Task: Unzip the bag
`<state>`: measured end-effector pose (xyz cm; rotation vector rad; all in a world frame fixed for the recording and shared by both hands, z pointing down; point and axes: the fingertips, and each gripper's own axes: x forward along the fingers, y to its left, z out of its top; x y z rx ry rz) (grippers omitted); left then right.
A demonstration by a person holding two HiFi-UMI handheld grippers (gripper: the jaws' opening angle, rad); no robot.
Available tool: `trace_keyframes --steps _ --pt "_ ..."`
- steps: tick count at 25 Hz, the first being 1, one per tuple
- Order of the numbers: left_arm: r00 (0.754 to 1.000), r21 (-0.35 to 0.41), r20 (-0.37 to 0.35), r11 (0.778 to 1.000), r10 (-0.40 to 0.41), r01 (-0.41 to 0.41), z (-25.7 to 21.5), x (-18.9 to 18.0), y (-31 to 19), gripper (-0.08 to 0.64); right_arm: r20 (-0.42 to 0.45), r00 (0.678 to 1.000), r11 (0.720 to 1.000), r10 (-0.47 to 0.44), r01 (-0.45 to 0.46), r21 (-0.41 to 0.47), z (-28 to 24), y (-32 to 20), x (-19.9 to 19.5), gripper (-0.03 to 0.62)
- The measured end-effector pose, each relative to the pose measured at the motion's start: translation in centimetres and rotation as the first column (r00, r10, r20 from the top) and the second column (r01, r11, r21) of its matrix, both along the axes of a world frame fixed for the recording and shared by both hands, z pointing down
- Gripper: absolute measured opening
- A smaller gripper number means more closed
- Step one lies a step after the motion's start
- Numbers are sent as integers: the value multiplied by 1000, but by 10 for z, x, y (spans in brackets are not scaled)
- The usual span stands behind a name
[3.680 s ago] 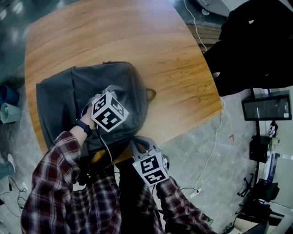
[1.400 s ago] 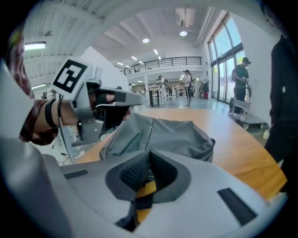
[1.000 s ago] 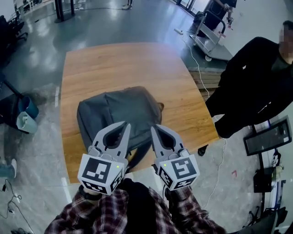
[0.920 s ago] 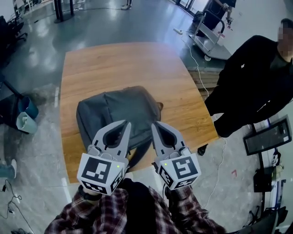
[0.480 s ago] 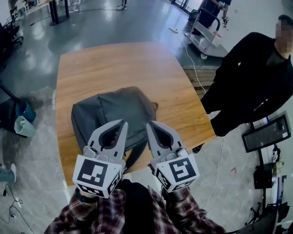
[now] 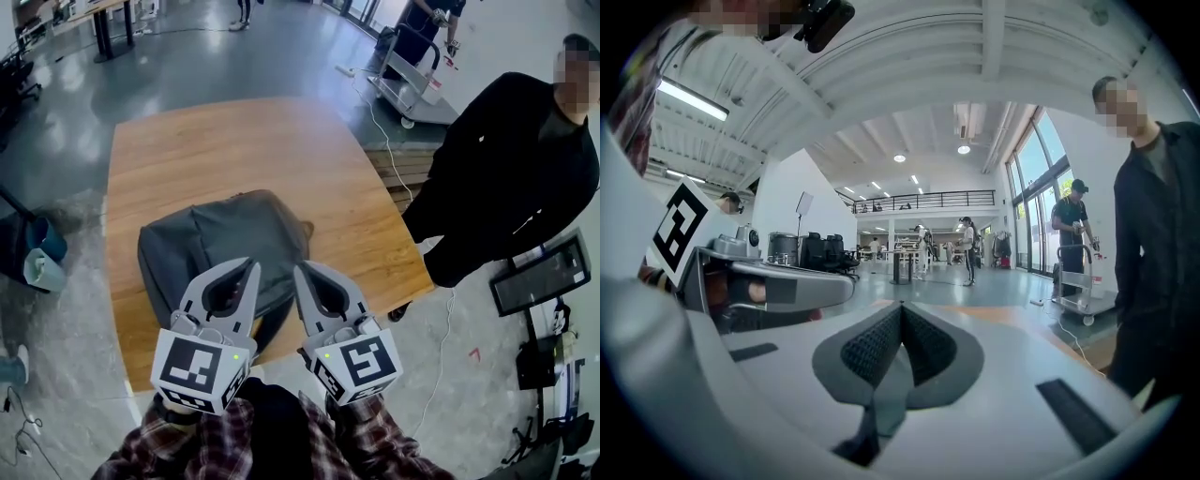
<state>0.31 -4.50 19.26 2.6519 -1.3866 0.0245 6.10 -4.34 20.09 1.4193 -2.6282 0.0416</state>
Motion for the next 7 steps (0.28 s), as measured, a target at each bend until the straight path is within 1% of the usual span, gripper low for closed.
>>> trace_keyframes --steps 7 --pt "1000 -1 3 1000 -4 4 -3 1 -4 8 4 1000 1000 1 -1 11 -7 -4 2 9"
